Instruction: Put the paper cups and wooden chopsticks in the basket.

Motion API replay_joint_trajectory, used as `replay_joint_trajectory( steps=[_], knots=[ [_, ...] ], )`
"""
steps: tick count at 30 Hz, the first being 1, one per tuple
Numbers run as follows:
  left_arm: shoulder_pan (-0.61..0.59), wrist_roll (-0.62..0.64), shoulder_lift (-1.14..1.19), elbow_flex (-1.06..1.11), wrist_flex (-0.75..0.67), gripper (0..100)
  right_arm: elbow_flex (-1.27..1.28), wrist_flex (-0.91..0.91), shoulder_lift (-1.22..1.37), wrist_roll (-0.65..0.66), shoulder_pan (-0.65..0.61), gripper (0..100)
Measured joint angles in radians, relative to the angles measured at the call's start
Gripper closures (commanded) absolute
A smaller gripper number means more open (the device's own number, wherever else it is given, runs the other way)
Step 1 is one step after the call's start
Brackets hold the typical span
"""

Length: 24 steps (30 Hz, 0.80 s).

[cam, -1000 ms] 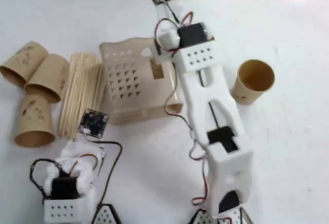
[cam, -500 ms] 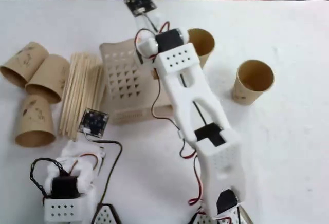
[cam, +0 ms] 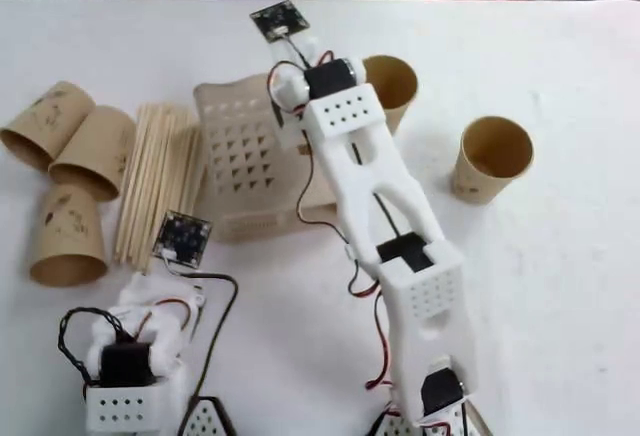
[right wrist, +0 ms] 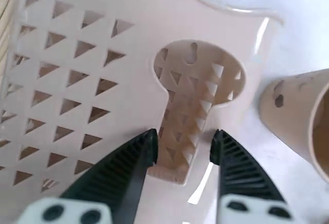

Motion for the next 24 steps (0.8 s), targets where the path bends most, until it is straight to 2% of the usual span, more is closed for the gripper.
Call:
replay_joint_trajectory(
  steps=[16, 24],
  knots=[
    [0.000, 0.000, 0.000, 0.000, 0.000, 92, -0.006, -0.006, 0.068, 0.002, 0.037, 81.9],
    [0.000, 0.000, 0.000, 0.000, 0.000, 92, -0.098, 0.037, 0.130, 0.002, 0.038, 83.9]
  ],
)
